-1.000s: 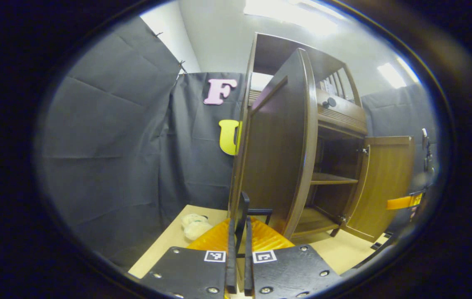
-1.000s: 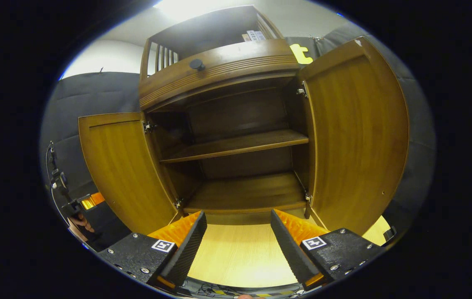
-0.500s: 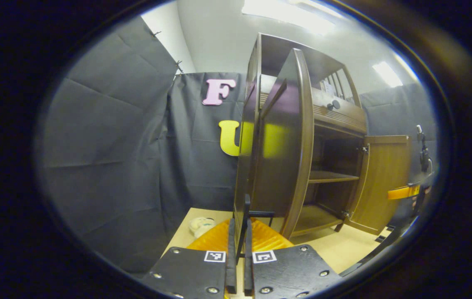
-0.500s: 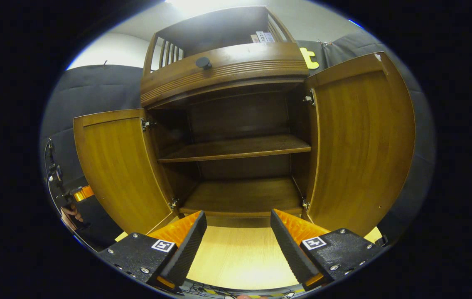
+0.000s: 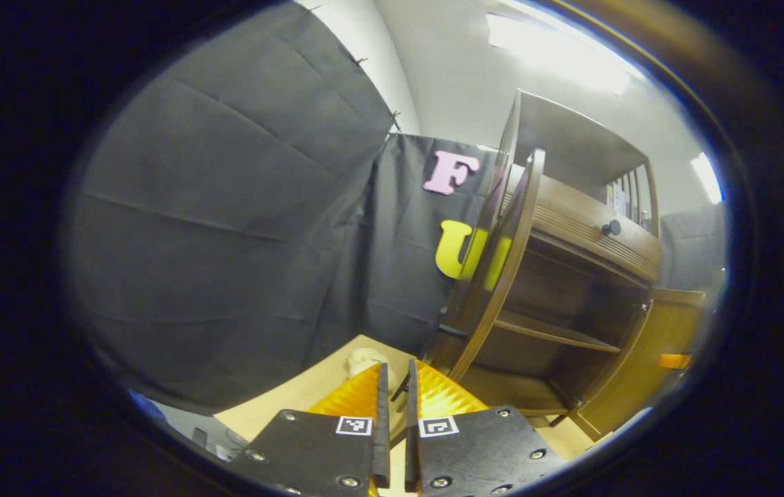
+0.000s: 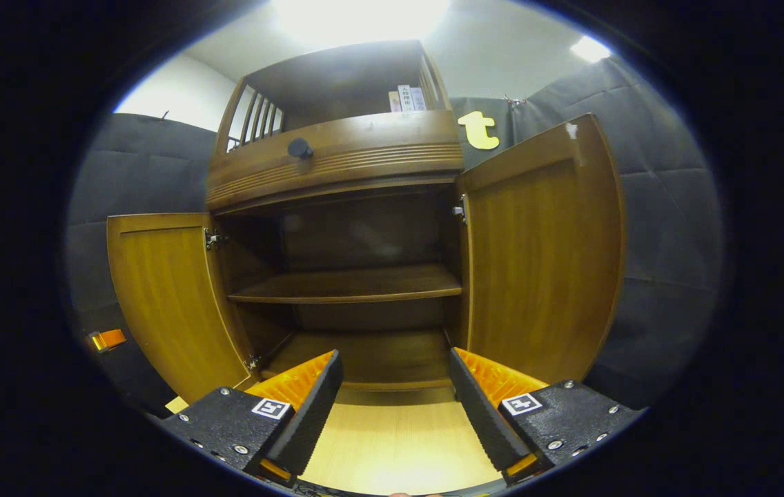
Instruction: Open the right door of the double-door shoe cabinet with the right hand, and open the left door with the left hand.
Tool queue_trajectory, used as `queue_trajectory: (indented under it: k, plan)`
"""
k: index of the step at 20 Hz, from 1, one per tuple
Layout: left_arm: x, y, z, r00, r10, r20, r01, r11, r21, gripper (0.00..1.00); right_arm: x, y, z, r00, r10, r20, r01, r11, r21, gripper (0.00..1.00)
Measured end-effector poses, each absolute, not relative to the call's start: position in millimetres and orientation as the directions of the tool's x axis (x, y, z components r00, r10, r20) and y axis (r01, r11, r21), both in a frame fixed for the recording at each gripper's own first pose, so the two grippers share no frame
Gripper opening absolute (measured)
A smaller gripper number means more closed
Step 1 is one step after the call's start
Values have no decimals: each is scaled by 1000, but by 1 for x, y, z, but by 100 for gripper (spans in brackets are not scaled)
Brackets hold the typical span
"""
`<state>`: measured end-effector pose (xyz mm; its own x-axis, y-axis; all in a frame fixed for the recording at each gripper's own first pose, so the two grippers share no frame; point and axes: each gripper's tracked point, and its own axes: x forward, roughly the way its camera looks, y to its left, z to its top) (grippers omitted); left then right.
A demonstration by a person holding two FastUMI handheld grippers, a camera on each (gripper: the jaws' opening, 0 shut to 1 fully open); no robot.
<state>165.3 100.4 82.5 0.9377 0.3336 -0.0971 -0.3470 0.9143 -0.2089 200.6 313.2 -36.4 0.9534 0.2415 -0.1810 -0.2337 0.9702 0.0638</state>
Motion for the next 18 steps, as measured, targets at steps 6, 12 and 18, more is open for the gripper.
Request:
queue_trajectory:
  k: [6, 12, 18]
  plan:
    - [141, -4, 171, 970, 243, -17, -242, 969, 58, 60, 179, 249, -4, 974, 209, -82, -202, 975, 87, 91]
    - [154, -109, 162, 975, 215, -50, -210, 973, 94, 100, 154, 199, -5, 973, 223, -67, -214, 969, 122, 95]
    - [140, -150, 147, 971, 210, -118, -210, 978, 15, 100, 138, 175, -16, 969, 227, -93, -216, 970, 113, 95]
